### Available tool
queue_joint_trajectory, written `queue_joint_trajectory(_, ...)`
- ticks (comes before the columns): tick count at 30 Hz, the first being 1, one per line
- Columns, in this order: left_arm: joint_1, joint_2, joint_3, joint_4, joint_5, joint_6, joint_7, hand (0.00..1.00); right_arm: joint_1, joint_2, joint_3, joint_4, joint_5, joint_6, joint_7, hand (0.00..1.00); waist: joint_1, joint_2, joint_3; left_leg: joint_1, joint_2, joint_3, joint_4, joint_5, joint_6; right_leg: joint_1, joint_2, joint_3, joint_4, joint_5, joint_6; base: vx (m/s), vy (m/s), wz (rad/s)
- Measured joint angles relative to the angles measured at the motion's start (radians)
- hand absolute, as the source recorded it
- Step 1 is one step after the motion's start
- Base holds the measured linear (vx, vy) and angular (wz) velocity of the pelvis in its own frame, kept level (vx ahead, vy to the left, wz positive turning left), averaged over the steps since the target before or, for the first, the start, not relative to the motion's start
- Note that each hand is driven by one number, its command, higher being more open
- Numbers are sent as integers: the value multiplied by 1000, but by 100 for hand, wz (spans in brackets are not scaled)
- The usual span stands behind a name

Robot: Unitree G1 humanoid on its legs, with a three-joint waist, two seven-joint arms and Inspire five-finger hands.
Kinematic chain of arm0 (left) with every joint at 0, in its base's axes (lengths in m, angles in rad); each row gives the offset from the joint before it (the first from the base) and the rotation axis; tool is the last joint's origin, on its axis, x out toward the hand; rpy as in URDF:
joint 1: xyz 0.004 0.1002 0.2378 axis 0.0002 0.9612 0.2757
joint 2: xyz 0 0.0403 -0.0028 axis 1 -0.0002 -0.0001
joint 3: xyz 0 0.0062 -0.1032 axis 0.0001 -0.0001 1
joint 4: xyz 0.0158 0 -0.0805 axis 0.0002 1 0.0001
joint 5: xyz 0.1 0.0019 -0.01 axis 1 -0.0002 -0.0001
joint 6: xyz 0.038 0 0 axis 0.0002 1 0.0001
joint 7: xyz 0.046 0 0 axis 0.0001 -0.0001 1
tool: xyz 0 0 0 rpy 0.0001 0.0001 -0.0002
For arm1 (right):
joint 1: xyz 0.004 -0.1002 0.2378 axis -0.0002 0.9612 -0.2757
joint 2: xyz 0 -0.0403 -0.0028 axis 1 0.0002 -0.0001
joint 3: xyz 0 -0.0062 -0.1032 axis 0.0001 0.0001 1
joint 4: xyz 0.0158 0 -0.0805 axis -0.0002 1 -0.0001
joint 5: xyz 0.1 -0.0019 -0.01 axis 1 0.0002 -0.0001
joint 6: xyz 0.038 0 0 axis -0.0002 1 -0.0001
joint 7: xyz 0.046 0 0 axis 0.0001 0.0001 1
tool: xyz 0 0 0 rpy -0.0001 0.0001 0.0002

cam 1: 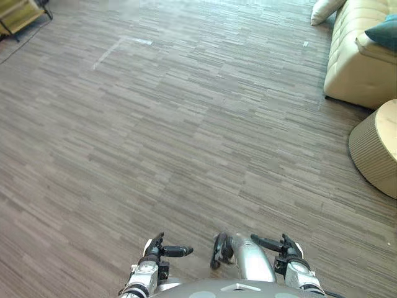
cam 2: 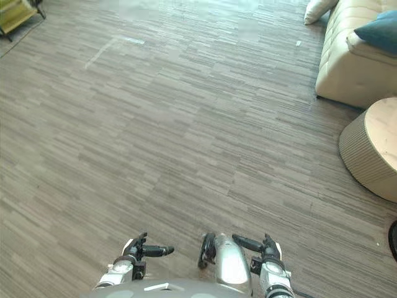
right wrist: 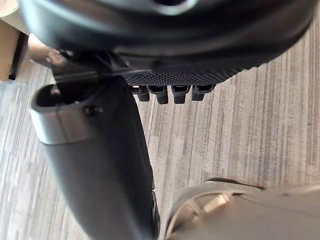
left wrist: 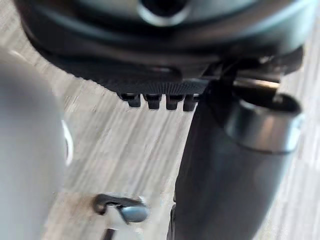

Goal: Pick up cushions and gather them together orderly.

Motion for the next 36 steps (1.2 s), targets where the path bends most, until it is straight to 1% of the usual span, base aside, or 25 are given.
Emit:
queue_joint_trajectory(2,6,0,10,-27,-2,-11,4,100,8,6,7,-1,0,-1,0,100,3,-16,-2,-81,-6,45,-30,-49,38,81,17,22,-79,3,6,426,-117,-39)
queue_joint_trajectory(3,9,-2,13,-51,-9,-21,3,100,8,6,10,1,0,0,0,100,16,-15,-2,-136,-16,91,-134,-92,77,145,29,49,-138,10,16,315,-52,-57)
queue_joint_trajectory(6,2,-15,15,-80,-29,-42,0,100,-5,15,31,19,0,0,-1,100,50,-18,-1,-233,-105,101,-503,-119,98,254,25,129,-238,13,37,494,51,-75)
queue_joint_trajectory(9,-3,-22,16,-72,-45,-45,1,100,-12,25,42,30,0,-1,-2,100,53,-15,2,-258,-194,51,-908,-7,78,342,24,192,-321,-6,81,426,133,-67)
queue_joint_trajectory(11,-7,5,21,-51,-46,-34,3,100,-15,37,65,60,-1,0,-10,100,81,-37,-8,-243,-226,17,-916,144,119,385,-10,263,-331,-34,126,644,244,-94)
queue_joint_trajectory(12,-7,12,23,-33,-45,-30,5,100,-10,43,71,63,-1,-1,-10,100,81,-46,-19,-258,-237,10,-873,154,134,371,-31,286,-301,-41,138,709,279,-76)
queue_joint_trajectory(13,-7,17,32,-30,-52,-21,8,100,-11,47,67,63,0,-1,-11,100,80,-52,-22,-273,-242,1,-808,125,167,328,-54,310,-206,-55,160,566,240,-47)
queue_joint_trajectory(14,-9,23,38,-20,-58,-20,13,100,-10,50,54,63,0,-1,-12,100,79,-61,-25,-268,-250,16,-772,78,181,285,-80,320,-89,-69,183,552,248,-37)
queue_joint_trajectory(15,-12,33,43,-8,-61,-17,18,100,-13,54,39,63,0,-1,-12,100,79,-82,-23,-224,-271,44,-746,27,186,202,-134,325,163,-72,209,429,201,-25)
queue_joint_trajectory(16,-14,37,43,-1,-65,-14,19,100,-14,54,40,64,-1,-1,-12,100,77,-93,-23,-199,-286,55,-738,1,189,162,-159,324,279,-50,239,414,190,-27)
queue_joint_trajectory(17,-14,44,41,14,-66,-11,24,100,-21,54,42,66,0,-2,-10,100,72,-109,-23,-134,-311,74,-724,-56,200,87,-225,322,506,38,268,510,207,-23)
queue_joint_trajectory(18,-13,51,30,34,-67,-8,31,100,-24,53,43,64,0,-6,-7,100,66,-108,-20,-68,-323,76,-719,-107,209,40,-274,287,650,39,250,522,188,-24)
queue_joint_trajectory(20,2,61,-3,46,-67,2,41,100,-34,40,100,45,-1,-28,1,100,46,-80,-18,99,-316,81,-810,-151,196,-76,-291,189,680,-32,147,648,137,-12)
queue_joint_trajectory(22,14,64,-26,46,-68,1,43,100,-45,29,119,37,-2,-36,3,100,43,-68,-19,178,-294,86,-885,-145,184,-167,-269,119,578,-53,127,614,-14,1)
queue_joint_trajectory(24,16,64,-34,48,-69,2,43,100,-65,22,117,35,-1,-39,4,100,35,-58,-14,250,-265,98,-954,-144,179,-260,-223,69,397,-47,131,600,-103,0)
queue_joint_trajectory(25,16,64,-36,57,-69,4,43,100,-74,21,116,31,-1,-40,6,100,28,-56,-13,288,-251,105,-996,-143,174,-297,-191,56,236,1,149,652,-161,19)
queue_joint_trajectory(26,24,70,-45,69,-68,8,39,100,-75,20,115,27,0,-38,8,100,12,-65,-13,335,-254,99,-1033,-147,158,-295,-160,67,60,200,134,828,-240,18)
queue_joint_trajectory(27,9,50,-57,84,-67,9,38,100,-84,1,108,37,-4,-37,7,100,15,-40,-13,361,-220,90,-1029,-145,154,-286,-134,68,106,188,54,706,-226,13)
queue_joint_trajectory(28,5,42,-61,82,-64,7,32,100,-84,-7,106,36,-9,-38,7,100,17,-36,-15,355,-217,80,-1007,-126,134,-295,-132,78,137,153,44,717,-275,-12)
queue_joint_trajectory(29,3,26,-60,81,-51,4,22,100,-84,-14,91,39,-16,-36,6,100,18,-30,-12,351,-211,66,-949,-95,82,-297,-142,80,193,93,31,785,-339,-10)
queue_joint_trajectory(31,-2,16,-48,78,-37,5,19,100,-69,-12,42,36,-18,-15,5,100,0,-15,-8,282,-165,7,-713,-35,32,-230,-136,66,206,19,32,612,-270,9)
queue_joint_trajectory(32,2,6,-20,63,-38,6,17,100,-53,-17,39,24,-18,-5,3,100,-6,3,-4,180,-114,-45,-449,27,15,-156,-109,55,161,1,33,306,-114,7)
queue_joint_trajectory(33,10,-2,1,48,-38,6,18,100,-42,-18,39,13,-17,-1,0,100,-3,12,-4,122,-87,-52,-303,29,10,-117,-87,58,133,-4,33,603,-163,-28)
queue_joint_trajectory(34,39,-8,51,1,-39,-4,22,100,-26,-9,45,-5,-17,-2,-3,100,5,20,-3,11,-40,-47,-54,-4,10,-11,-43,74,63,-18,27,487,-88,-39)
queue_joint_trajectory(36,39,-1,58,-10,-40,-10,24,100,-19,-4,64,-4,-14,-2,-4,100,16,-1,-3,-70,-43,-12,-28,-53,40,72,-32,93,5,-37,22,500,-57,-38)
